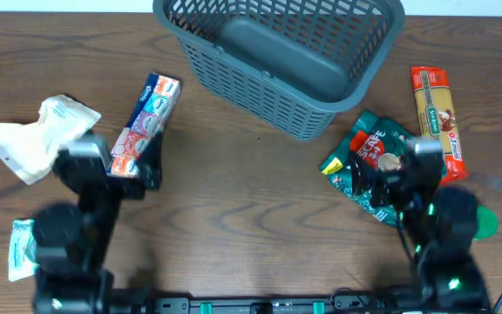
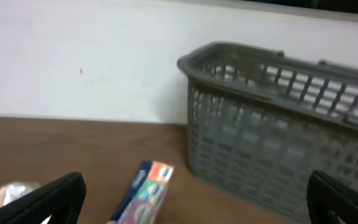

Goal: Pack container
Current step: 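Raise both grippers forward to the rim of the grey basket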

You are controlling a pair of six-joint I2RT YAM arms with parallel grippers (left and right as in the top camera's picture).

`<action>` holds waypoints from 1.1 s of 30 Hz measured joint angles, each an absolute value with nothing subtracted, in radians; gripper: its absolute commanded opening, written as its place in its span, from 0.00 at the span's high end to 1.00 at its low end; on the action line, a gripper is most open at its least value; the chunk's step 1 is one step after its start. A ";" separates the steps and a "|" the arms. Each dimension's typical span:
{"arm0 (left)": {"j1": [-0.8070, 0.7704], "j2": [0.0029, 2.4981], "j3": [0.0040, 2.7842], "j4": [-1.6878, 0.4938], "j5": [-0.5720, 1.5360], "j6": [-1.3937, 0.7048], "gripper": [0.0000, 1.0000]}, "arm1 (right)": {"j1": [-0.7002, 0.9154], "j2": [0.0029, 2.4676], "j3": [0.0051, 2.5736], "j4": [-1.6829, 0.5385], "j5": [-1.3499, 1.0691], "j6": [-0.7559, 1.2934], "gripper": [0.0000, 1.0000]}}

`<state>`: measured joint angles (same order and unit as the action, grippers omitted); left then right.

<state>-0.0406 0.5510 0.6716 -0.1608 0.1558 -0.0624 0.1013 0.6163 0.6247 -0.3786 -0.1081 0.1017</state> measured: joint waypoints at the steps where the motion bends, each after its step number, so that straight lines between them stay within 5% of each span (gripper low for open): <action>1: -0.040 0.607 0.743 -0.205 0.162 -0.077 0.01 | 0.101 0.665 0.691 -0.442 -0.119 0.099 0.01; 8: -0.041 0.923 1.197 -0.530 0.229 -0.120 0.02 | 0.101 0.970 1.206 -0.871 -0.165 0.095 0.01; 22: -0.041 1.076 1.419 -0.634 0.409 -0.127 0.01 | 0.101 1.150 1.655 -1.119 -0.252 0.095 0.05; 26: -0.042 1.209 1.522 -0.714 0.413 -0.109 0.01 | 0.101 1.292 1.777 -1.239 -0.247 0.091 0.32; 31: -0.044 1.376 1.670 -0.766 0.416 -0.073 0.01 | 0.101 1.452 1.911 -1.382 -0.235 0.094 0.92; 33: -0.049 1.424 1.724 -0.772 0.410 -0.059 0.01 | 0.101 1.485 1.943 -1.400 -0.236 0.097 0.99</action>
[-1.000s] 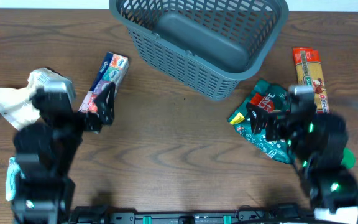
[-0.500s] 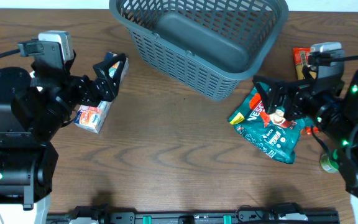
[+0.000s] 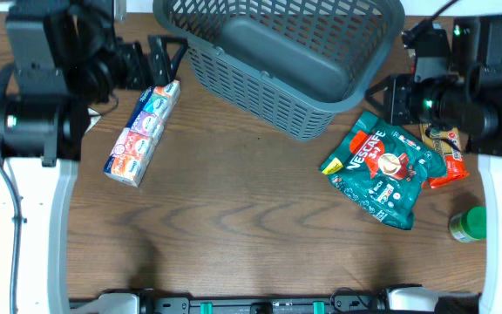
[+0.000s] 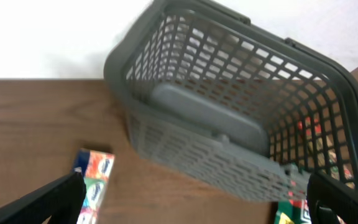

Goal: Pack container
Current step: 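Raise both grippers forward to the rim of the grey basket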

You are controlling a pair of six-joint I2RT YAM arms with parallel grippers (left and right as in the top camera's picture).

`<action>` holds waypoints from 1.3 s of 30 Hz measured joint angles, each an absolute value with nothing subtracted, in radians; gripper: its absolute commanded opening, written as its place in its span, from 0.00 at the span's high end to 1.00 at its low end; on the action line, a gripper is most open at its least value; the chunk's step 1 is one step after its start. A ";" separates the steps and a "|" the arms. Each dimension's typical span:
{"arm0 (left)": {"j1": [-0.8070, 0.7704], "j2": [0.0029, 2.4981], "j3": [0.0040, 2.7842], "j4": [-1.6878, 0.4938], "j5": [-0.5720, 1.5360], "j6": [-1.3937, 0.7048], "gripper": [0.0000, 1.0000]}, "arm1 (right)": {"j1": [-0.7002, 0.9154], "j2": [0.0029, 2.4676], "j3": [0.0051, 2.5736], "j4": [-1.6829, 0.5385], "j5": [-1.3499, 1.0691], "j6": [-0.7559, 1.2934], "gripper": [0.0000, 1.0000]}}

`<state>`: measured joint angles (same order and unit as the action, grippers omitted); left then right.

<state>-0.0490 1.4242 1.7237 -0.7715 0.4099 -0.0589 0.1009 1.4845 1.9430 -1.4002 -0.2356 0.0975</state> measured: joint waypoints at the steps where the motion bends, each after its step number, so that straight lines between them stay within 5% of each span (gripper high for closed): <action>1: -0.055 1.445 1.754 -0.770 0.399 -0.051 0.01 | 0.101 1.495 1.954 -1.403 -0.234 0.099 0.99; 6: -0.108 1.511 1.872 -0.728 0.321 -0.025 0.19 | 0.103 1.499 1.985 -1.399 -0.232 0.102 0.99; 12: -0.202 1.552 1.923 -0.663 0.230 0.028 0.69 | 0.161 1.499 1.990 -1.427 -0.230 0.103 0.99; 16: -0.249 1.587 1.923 -0.645 0.208 0.057 0.87 | 0.233 1.499 1.990 -1.451 -0.232 0.103 0.99; 23: -0.279 1.661 1.923 -0.619 0.195 0.106 0.94 | 0.345 1.499 1.990 -1.505 -0.212 0.103 0.99; 39: -0.286 1.800 1.923 -0.602 0.194 0.195 0.94 | 0.476 1.641 1.990 -1.534 -0.160 -0.013 0.99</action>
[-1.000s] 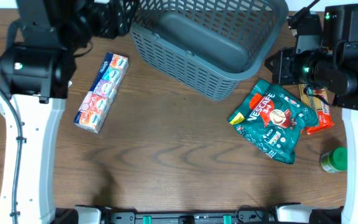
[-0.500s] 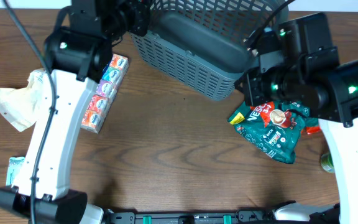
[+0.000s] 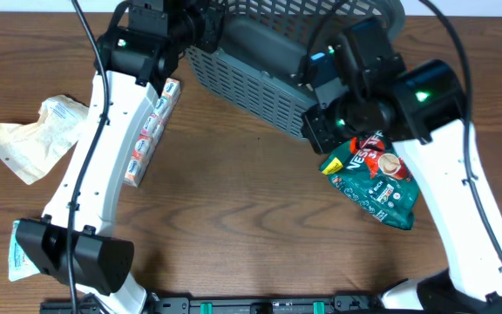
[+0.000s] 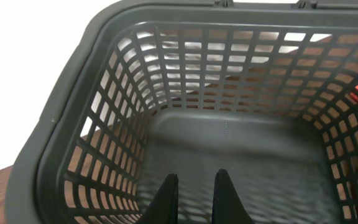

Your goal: Pack container

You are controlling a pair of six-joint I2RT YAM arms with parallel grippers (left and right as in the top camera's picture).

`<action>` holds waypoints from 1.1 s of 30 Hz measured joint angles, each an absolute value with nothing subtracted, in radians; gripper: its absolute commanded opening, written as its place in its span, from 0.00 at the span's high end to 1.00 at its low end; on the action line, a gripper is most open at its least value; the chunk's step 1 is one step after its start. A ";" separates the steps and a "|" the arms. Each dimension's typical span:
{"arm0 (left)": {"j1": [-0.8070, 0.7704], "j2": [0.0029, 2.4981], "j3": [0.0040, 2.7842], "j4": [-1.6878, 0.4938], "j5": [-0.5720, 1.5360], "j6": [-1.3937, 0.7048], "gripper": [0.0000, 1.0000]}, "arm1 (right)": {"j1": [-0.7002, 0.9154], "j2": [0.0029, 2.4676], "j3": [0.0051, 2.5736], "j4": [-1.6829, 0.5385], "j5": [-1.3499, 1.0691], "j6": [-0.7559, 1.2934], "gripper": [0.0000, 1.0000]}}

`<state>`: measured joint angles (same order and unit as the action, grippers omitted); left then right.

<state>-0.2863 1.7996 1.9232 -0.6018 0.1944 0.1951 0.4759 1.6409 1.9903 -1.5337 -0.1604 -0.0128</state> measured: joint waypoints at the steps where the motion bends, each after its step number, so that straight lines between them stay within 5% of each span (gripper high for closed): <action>1: -0.286 1.804 1.923 -0.602 0.194 0.201 0.94 | 0.477 1.650 1.990 -1.534 -0.160 -0.020 0.99; 33: -0.305 1.918 1.946 -0.688 0.194 0.237 0.94 | 0.373 1.774 1.990 -1.499 -0.099 -0.136 0.99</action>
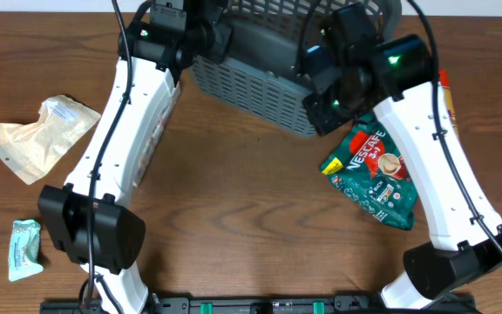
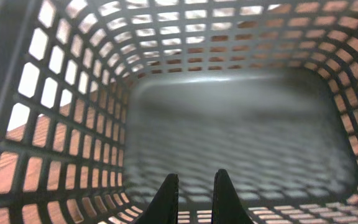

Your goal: Pack container

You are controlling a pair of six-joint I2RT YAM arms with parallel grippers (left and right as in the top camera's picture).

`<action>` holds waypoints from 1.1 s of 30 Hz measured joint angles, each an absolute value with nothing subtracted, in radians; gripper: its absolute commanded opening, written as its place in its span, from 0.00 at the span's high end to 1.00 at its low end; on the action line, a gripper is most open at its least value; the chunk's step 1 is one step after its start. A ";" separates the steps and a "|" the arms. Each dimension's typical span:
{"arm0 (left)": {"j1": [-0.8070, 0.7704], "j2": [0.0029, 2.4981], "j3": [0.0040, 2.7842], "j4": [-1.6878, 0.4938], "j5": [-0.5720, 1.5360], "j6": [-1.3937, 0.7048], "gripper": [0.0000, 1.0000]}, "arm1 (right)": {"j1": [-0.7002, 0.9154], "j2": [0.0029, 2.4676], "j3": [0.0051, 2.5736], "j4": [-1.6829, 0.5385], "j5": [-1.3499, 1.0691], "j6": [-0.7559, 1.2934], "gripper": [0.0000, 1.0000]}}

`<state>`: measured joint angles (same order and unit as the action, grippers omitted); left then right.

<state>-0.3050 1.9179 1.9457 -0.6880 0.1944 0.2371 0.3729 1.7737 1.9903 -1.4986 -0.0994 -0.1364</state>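
Note:
The grey mesh basket (image 1: 260, 61) lies tilted at the table's far edge. My left gripper (image 1: 209, 37) is at its left rim. In the left wrist view the left gripper (image 2: 195, 190) looks down into the empty basket (image 2: 229, 124), its fingertips (image 2: 169, 193) a narrow gap apart with the basket's wall running between them. My right gripper (image 1: 322, 98) presses against the basket's near right corner, its jaws hidden under the wrist. A green Nescafe packet (image 1: 377, 174) lies below the right arm.
A cream paper bag (image 1: 37, 135) lies at the left and a small mint packet (image 1: 23, 249) at the front left. A red packet (image 1: 444, 83) shows as a sliver behind the right arm. The left arm (image 1: 125, 139) crosses the table's left half.
The basket has shifted farther back and tilted more. Both arms have moved back with it. The left wrist camera now looks deeper into the basket, fingers spaced as before.
Both arms stood low at the table's front with the left gripper wide open. Then they were raised at the basket's two sides. Then the left gripper was narrowed at the basket's left rim and the right at its near corner. Now the basket sits farther back.

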 measured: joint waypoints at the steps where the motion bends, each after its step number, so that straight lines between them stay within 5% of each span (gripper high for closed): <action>1: -0.310 1.916 1.946 -0.695 0.194 0.237 0.94 | 0.364 1.774 1.990 -1.499 -0.099 -0.138 0.99; 33: -0.414 1.888 1.946 -0.823 0.180 0.237 0.94 | 0.273 1.774 1.990 -1.478 -0.073 -0.165 0.99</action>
<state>-0.4145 1.8881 1.9457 -0.8227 0.1799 0.2371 0.2729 1.7737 1.9903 -1.4784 -0.0727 -0.1654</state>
